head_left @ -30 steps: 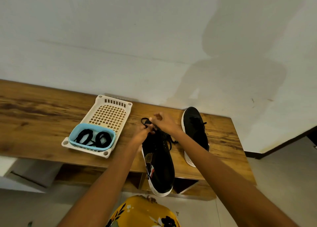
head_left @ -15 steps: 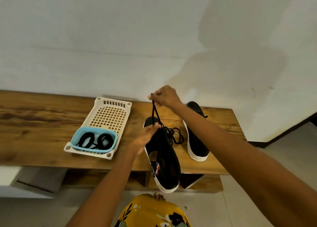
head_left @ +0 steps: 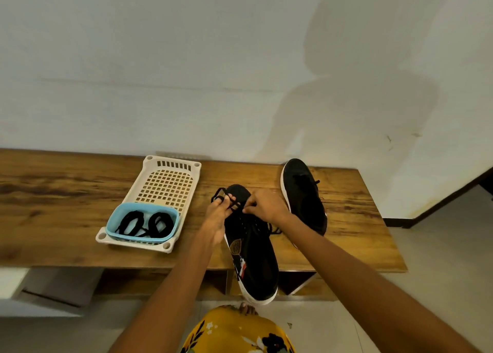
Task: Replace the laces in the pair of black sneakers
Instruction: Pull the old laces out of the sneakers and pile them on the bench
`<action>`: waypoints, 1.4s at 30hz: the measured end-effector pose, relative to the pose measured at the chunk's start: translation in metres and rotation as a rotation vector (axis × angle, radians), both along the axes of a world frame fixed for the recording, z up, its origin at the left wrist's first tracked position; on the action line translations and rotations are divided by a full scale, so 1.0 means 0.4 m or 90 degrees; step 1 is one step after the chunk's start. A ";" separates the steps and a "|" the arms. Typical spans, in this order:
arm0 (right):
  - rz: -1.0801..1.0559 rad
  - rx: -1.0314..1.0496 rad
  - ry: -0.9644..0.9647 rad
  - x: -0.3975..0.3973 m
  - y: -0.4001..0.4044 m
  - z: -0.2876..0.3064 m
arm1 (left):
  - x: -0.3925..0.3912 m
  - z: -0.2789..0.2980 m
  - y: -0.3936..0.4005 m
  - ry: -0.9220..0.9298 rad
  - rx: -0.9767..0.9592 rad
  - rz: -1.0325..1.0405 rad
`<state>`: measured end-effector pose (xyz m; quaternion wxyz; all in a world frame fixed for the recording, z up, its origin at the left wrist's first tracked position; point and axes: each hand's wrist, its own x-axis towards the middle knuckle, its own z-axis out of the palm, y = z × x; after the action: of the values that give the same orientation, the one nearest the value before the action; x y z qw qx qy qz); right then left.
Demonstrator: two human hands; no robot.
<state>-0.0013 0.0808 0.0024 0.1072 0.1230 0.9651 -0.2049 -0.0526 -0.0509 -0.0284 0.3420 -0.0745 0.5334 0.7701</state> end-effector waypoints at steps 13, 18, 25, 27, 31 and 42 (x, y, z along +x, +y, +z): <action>-0.149 -0.315 0.267 -0.150 -0.038 0.246 | 0.033 0.000 0.014 0.111 -0.119 -0.205; -0.078 -0.227 0.143 -0.094 -0.032 0.166 | 0.028 -0.011 0.025 0.047 -0.102 -0.102; 0.054 0.038 -0.035 -0.002 0.010 0.016 | 0.018 -0.015 0.009 -0.046 0.049 0.035; 0.061 0.067 0.006 -0.012 -0.004 0.022 | 0.016 -0.012 0.005 -0.040 0.039 0.015; -0.020 -0.044 0.081 -0.070 -0.033 0.079 | 0.015 -0.018 0.002 -0.084 0.035 0.030; 0.019 0.061 -0.090 -0.001 -0.014 0.008 | -0.035 -0.008 -0.028 0.248 -0.559 -0.049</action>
<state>-0.0016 0.0751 0.0056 0.1720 0.1279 0.9655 -0.1476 -0.0666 -0.0619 -0.0314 0.2001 -0.0468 0.8647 0.4584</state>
